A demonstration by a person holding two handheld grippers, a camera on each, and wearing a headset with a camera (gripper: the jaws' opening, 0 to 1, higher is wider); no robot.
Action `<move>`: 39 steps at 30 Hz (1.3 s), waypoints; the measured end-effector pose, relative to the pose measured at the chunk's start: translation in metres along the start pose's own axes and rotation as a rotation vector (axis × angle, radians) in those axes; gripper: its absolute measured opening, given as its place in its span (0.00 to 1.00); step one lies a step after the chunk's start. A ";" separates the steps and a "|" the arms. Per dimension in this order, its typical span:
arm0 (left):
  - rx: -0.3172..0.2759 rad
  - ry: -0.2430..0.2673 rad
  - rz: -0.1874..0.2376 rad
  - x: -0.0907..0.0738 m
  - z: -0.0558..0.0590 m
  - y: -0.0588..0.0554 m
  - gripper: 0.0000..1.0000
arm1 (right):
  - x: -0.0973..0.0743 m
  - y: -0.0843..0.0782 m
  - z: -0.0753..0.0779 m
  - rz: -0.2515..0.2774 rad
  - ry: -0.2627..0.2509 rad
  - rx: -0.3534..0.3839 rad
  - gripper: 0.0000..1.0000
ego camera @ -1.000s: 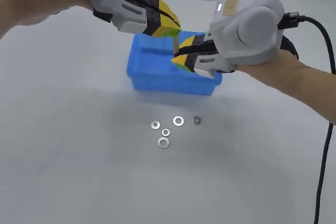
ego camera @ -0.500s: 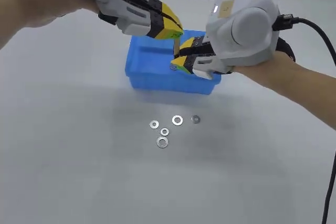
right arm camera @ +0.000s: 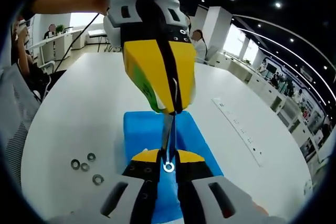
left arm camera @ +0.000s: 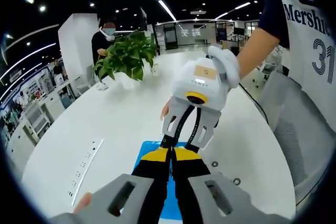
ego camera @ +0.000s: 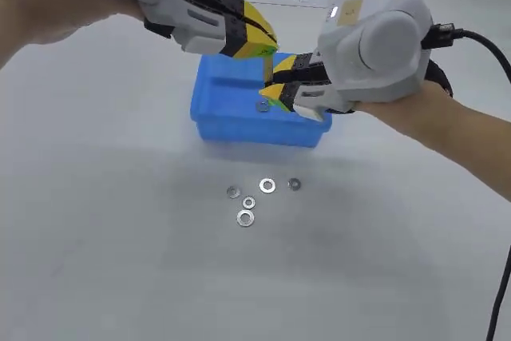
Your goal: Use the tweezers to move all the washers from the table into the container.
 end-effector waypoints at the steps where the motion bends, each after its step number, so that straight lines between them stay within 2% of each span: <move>1: 0.004 0.000 0.002 -0.003 0.002 0.003 0.05 | -0.003 0.004 -0.002 0.005 -0.001 -0.011 0.12; 3: 0.014 0.002 0.005 -0.007 0.002 0.004 0.05 | -0.006 0.008 -0.006 0.007 0.000 -0.026 0.12; 5: 0.022 0.005 0.010 -0.013 0.007 0.010 0.05 | -0.011 0.014 -0.010 0.013 -0.001 -0.046 0.12; 11: 0.041 0.008 0.017 -0.028 0.029 0.020 0.05 | -0.021 0.025 -0.029 0.025 0.001 -0.073 0.12; 17: 0.028 -0.003 0.024 -0.035 0.054 0.022 0.05 | -0.027 0.025 -0.051 0.034 0.016 -0.063 0.12; 19: 0.024 -0.009 0.023 -0.034 0.062 0.021 0.05 | -0.028 0.022 -0.060 0.030 0.025 -0.063 0.12; 22: 0.020 -0.024 0.015 -0.033 0.080 0.018 0.05 | -0.029 0.016 -0.073 0.024 0.042 -0.054 0.12; 28: -0.016 -0.040 0.009 -0.030 0.103 0.009 0.05 | -0.028 0.004 -0.100 0.006 0.079 -0.027 0.12; 32: -0.029 -0.040 0.007 -0.032 0.117 0.005 0.05 | -0.027 0.000 -0.112 0.015 0.088 0.006 0.12; 39: -0.062 -0.033 0.000 -0.037 0.129 -0.007 0.05 | -0.018 -0.004 -0.128 0.014 0.116 0.033 0.12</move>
Point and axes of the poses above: the centre of the closed fingertips' face, and the gripper's own axes: x roughly forward along the fingers, z roughly to its right, y roughly out of its top, the point moved 6 cm from there along -x, roughly backward along the fingers, and after that the axes turned 6 degrees about y, right-handed, at the moved point
